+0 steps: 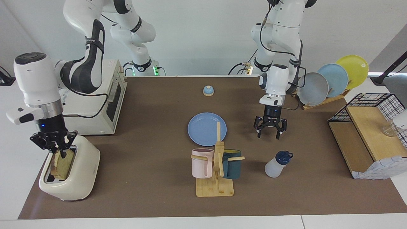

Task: Put bread on plate and add seasoning
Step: 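Grasp the toaster bread with the right gripper while the left gripper reaches the bottle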

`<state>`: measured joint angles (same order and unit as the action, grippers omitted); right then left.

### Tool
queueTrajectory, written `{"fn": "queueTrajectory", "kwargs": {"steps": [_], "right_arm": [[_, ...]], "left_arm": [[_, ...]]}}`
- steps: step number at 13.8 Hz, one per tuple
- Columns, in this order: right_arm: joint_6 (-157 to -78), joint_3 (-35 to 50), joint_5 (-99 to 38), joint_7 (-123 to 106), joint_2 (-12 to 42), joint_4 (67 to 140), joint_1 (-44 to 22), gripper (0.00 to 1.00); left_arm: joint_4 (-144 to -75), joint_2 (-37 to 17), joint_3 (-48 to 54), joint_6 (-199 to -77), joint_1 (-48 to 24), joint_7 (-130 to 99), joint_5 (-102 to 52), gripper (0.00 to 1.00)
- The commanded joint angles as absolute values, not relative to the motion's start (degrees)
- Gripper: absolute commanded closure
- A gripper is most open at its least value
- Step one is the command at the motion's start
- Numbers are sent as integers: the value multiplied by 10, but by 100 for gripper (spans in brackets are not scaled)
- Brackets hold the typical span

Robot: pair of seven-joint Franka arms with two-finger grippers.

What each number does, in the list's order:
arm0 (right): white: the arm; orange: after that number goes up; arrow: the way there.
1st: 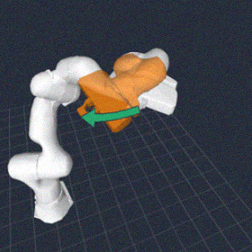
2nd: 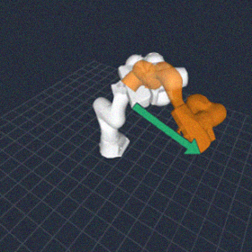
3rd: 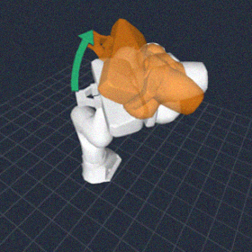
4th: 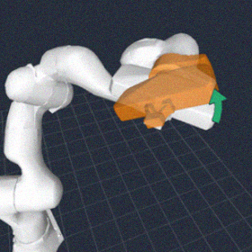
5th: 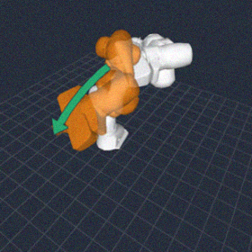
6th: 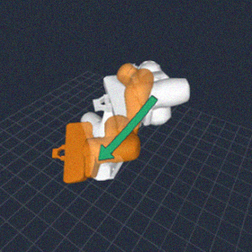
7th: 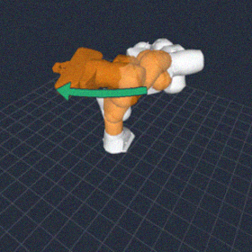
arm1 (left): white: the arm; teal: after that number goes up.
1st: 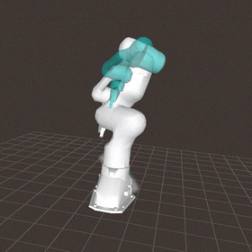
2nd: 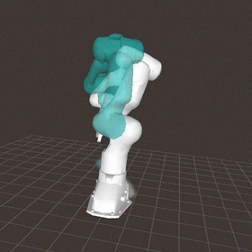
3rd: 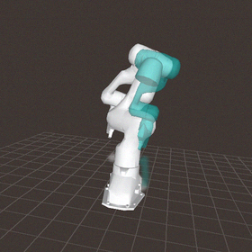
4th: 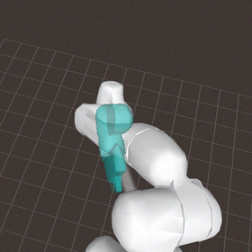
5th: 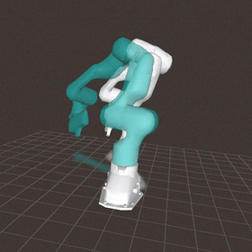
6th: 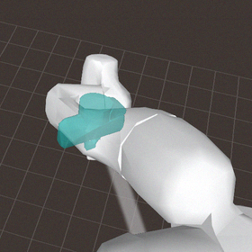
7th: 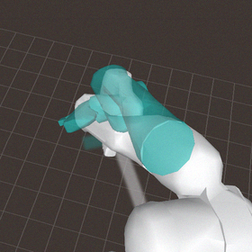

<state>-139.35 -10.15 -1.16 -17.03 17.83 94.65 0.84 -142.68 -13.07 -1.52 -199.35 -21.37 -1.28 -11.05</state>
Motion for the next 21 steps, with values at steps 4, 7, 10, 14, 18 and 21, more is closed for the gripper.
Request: {"fn": "queueTrajectory", "kwargs": {"steps": [4, 7, 10, 14, 18, 21], "right_arm": [[-1105, -98, -15, -168, 196, 777, 21, 100], [-1004, -65, -43, -171, 150, 742, 15, 100], [-955, -41, -67, -163, 116, 744, -19, 100], [-986, -38, -71, 8, 57, 862, -153, 100], [-1210, -37, -73, 76, -44, 1116, -232, 100], [-1293, -38, -81, 204, -32, 1159, -311, 100]], "left_arm": [[-1374, -201, -190, -2005, -387, -14, -141, 0], [-1351, -256, -339, -2006, -559, -16, -215, 0], [-1304, -307, -359, -2007, -608, -18, -300, 0], [-1248, -337, -358, -2006, -582, -16, -298, 0], [-1226, -361, -358, -2006, -567, -15, -296, 0], [-1197, -362, -354, -1988, -535, -8, -280, 0]]}}
